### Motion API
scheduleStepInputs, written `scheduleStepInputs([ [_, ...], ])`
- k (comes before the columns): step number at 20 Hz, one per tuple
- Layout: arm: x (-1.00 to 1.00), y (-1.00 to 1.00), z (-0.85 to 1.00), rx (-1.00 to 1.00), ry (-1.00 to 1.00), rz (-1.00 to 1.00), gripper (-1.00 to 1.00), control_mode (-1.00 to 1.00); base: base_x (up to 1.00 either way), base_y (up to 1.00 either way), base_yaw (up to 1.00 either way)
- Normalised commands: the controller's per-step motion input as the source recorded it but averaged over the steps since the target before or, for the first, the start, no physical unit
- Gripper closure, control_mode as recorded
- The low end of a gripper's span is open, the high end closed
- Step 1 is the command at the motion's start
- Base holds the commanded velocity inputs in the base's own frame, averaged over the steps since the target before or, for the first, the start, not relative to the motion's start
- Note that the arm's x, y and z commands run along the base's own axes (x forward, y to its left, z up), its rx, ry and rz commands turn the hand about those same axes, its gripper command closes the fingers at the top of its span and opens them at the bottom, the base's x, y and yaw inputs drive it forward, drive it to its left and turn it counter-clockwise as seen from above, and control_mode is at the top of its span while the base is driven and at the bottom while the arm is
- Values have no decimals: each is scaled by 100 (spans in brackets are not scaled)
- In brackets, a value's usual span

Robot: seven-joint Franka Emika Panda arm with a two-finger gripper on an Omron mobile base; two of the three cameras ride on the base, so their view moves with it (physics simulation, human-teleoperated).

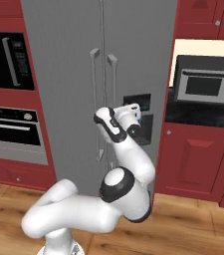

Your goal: Pick up the frozen fish from the freezer, place it on any shelf in the fridge, and close the fridge and freezer doors when done.

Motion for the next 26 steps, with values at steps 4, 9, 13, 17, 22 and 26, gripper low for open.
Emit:
scheduleStepInputs([
  [4,50,16,31,0,-4,-38,-100,-100,0,0,0],
  [9,65,3,11,0,-4,-32,-100,-100,0,0,0],
  [13,79,0,-1,0,0,-20,-100,-100,0,0,0],
  [17,29,0,-6,0,-6,-6,-100,-100,0,0,0],
  [22,-41,0,0,0,-10,0,-100,-100,0,0,0],
  [26,-42,-1,0,0,-9,0,-100,-100,0,0,0],
])
